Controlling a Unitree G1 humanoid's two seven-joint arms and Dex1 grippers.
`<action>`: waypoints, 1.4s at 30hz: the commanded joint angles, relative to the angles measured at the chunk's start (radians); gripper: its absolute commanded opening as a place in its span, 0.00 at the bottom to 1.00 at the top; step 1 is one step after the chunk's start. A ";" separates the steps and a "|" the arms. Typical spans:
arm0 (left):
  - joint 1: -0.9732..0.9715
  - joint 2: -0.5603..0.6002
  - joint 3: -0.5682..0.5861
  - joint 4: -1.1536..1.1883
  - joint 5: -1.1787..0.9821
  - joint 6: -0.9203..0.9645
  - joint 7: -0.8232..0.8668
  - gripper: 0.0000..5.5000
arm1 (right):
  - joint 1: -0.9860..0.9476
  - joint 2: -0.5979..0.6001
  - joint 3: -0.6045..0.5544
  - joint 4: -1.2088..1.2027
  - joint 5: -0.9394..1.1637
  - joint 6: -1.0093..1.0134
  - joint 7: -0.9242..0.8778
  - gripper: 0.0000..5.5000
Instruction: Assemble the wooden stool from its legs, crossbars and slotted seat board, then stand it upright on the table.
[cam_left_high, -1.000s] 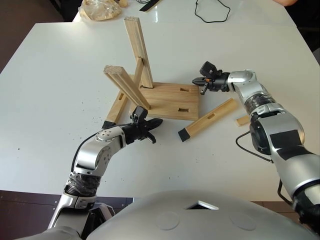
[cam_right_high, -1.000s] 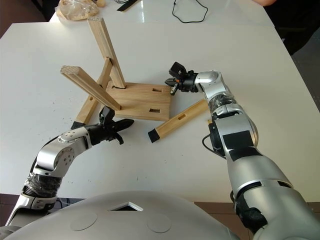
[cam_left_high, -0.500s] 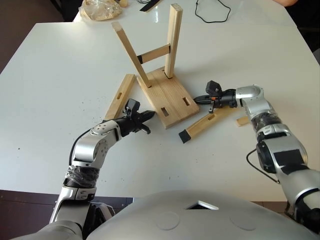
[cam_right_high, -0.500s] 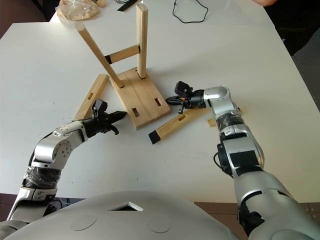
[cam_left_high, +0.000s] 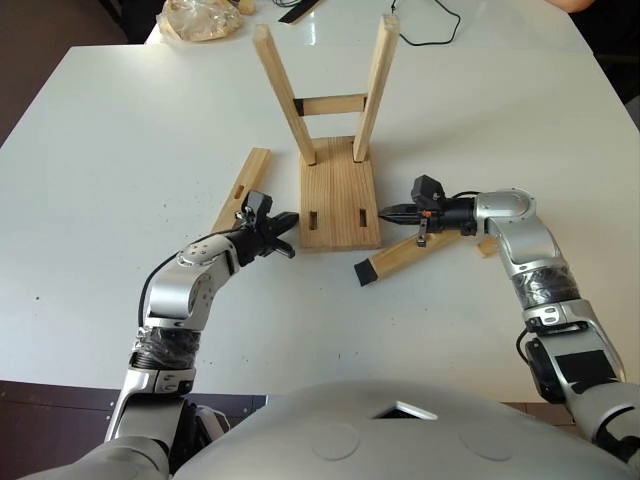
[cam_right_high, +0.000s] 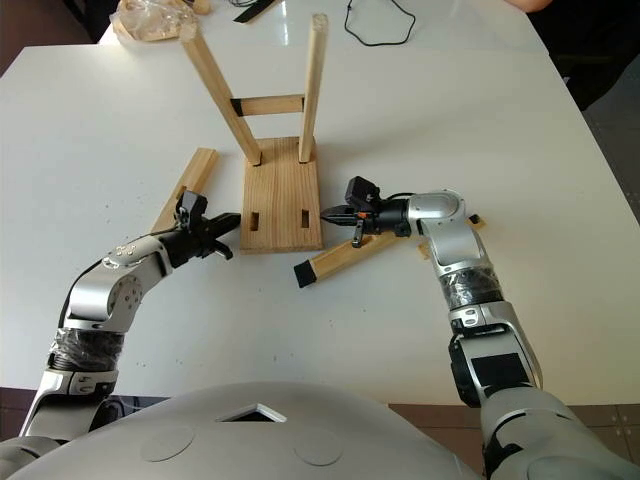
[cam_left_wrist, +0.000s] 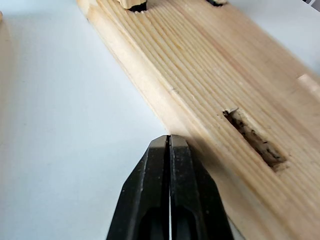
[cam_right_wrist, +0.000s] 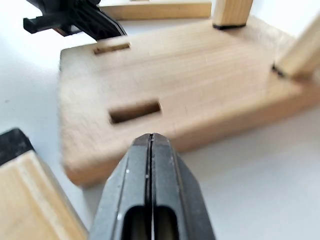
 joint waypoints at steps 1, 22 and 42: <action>0.033 0.001 0.002 0.012 0.011 0.022 0.003 0.00 | -0.009 -0.025 0.012 -0.005 0.006 0.007 -0.002 0.00; 0.091 -0.084 0.223 -0.348 -0.253 0.142 0.120 0.00 | 0.335 -0.364 -0.143 -0.487 0.165 0.162 -0.010 0.00; 0.069 -0.036 0.205 -0.274 -0.251 0.141 0.096 0.00 | 0.115 -0.290 -0.119 0.057 0.017 -0.048 -0.208 0.00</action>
